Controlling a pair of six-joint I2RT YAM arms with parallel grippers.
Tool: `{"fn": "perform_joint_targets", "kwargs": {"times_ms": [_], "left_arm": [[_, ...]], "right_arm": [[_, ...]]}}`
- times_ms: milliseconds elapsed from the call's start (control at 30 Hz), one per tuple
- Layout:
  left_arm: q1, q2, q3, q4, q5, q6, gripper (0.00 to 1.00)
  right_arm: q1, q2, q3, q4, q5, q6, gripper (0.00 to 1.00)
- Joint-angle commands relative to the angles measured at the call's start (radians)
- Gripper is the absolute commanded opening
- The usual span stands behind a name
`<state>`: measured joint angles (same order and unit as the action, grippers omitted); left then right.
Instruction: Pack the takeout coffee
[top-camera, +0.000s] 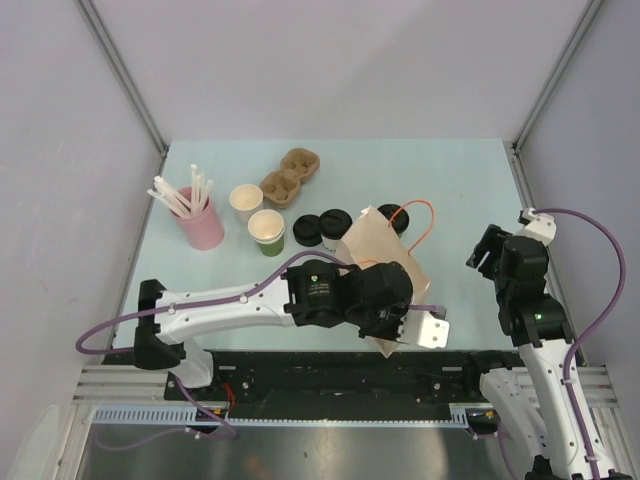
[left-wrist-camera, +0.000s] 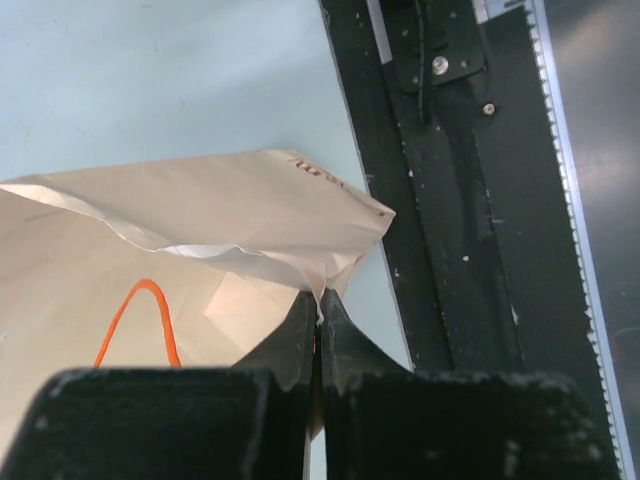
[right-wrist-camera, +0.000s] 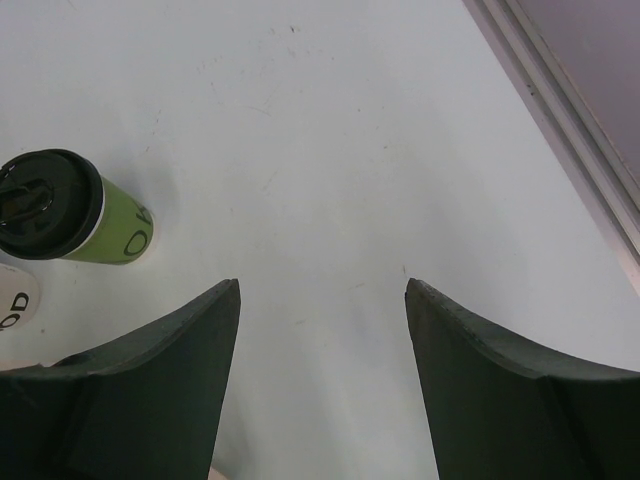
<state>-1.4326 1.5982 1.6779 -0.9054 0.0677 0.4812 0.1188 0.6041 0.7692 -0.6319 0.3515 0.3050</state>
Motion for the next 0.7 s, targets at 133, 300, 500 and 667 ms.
{"fn": "perform_joint_targets", "kwargs": {"times_ms": [133,300,500,667], "left_arm": [[0.026,-0.014,-0.081,0.123,0.057,0.016,0.23],[0.028,-0.032,-0.058,0.120,0.041,0.016,0.64],[0.046,-0.043,0.139,0.059,0.009,-0.044,0.84],[0.112,-0.053,0.337,-0.029,0.027,-0.081,0.93]], "right_arm": [[-0.005,0.002,0.042,0.003,0.006,-0.018,0.73],[-0.005,0.006,0.042,0.005,0.000,-0.018,0.73],[-0.005,0.020,0.042,0.005,-0.014,-0.015,0.73],[-0.005,0.033,0.042,0.008,-0.023,-0.023,0.73]]}}
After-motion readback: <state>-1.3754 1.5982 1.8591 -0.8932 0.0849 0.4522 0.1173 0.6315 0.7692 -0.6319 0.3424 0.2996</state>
